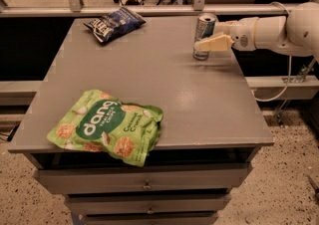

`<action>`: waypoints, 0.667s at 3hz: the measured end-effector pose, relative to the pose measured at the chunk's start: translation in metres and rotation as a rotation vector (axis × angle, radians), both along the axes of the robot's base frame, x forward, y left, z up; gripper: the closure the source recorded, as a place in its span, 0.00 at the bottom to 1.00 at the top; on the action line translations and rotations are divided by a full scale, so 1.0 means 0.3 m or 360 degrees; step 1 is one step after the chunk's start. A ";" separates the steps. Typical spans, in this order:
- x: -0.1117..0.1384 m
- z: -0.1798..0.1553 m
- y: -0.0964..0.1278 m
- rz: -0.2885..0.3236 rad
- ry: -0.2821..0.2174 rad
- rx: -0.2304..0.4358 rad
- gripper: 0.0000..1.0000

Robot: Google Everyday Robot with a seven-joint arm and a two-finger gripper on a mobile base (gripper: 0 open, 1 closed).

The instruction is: Pick redbull can

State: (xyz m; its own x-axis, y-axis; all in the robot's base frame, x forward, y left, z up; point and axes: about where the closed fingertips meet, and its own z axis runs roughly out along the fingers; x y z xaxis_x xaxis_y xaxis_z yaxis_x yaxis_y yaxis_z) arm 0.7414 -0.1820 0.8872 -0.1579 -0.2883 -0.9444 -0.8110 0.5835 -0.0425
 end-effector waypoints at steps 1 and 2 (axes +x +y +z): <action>0.002 0.001 0.031 0.0030 0.0005 0.0061 0.49; -0.012 0.037 0.054 0.0076 -0.0013 0.0125 0.72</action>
Offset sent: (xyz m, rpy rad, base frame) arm -0.0127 0.0170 0.0331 0.1371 -0.0345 0.0830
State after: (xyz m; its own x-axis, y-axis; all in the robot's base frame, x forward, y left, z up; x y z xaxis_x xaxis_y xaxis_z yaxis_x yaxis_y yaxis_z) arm 0.7377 -0.1658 0.8984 -0.1377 -0.2203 -0.9657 -0.8380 0.5457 -0.0050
